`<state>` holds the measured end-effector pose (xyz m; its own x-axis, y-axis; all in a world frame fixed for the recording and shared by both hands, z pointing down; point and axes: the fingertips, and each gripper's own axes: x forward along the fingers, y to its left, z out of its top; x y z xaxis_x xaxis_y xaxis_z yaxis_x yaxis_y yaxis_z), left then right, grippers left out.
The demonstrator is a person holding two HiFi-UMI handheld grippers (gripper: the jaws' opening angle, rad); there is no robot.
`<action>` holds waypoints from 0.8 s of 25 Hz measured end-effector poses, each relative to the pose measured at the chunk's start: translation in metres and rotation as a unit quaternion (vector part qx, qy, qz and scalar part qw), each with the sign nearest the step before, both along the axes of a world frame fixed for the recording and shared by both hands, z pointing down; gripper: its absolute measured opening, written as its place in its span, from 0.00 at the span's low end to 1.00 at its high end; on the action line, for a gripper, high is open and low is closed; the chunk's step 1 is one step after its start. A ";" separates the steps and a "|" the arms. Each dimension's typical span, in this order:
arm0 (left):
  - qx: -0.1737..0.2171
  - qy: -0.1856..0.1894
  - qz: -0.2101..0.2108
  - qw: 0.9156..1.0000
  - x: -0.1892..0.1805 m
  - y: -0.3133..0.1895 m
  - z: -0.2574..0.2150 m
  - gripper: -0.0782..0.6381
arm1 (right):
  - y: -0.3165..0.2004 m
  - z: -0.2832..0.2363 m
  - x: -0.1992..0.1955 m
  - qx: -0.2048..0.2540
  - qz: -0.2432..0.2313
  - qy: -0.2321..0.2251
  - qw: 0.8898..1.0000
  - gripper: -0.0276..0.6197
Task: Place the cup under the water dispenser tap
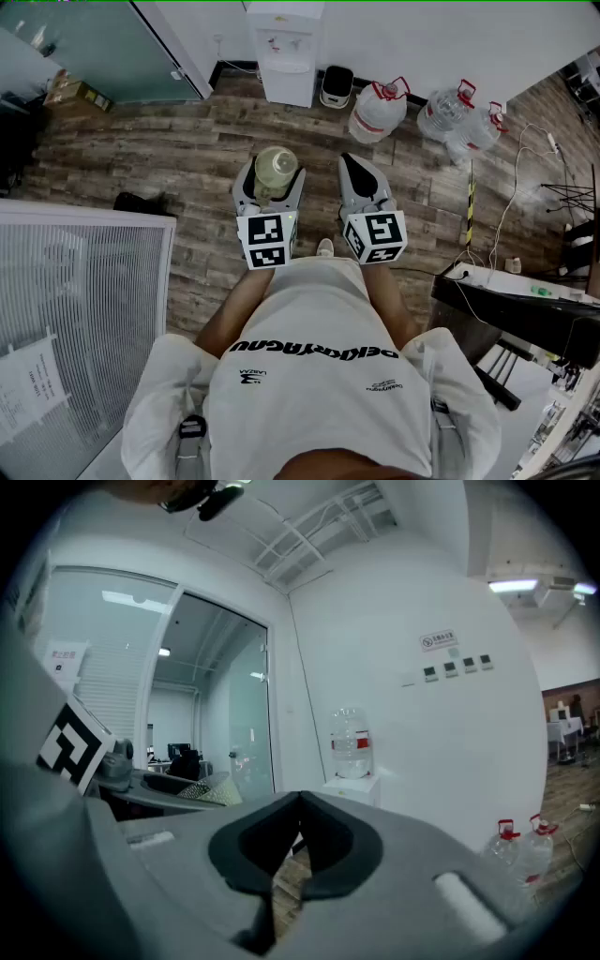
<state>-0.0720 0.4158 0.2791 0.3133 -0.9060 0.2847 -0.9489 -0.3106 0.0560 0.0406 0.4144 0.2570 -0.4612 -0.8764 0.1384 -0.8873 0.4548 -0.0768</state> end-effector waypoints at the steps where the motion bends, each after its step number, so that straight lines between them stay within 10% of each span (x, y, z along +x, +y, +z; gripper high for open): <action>1: 0.004 0.000 -0.001 1.000 0.001 -0.002 0.000 0.63 | -0.002 0.000 0.001 0.001 -0.002 0.000 1.000 0.04; 20: 0.036 -0.013 -0.029 0.999 0.069 -0.021 -0.001 0.63 | -0.026 0.008 0.065 -0.001 -0.052 -0.024 0.998 0.04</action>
<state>-0.0026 0.3949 0.2782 0.2535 -0.9406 0.2258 -0.9662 -0.2577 0.0112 0.1057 0.3882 0.2647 -0.5564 -0.8229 0.1152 -0.8301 0.5446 -0.1194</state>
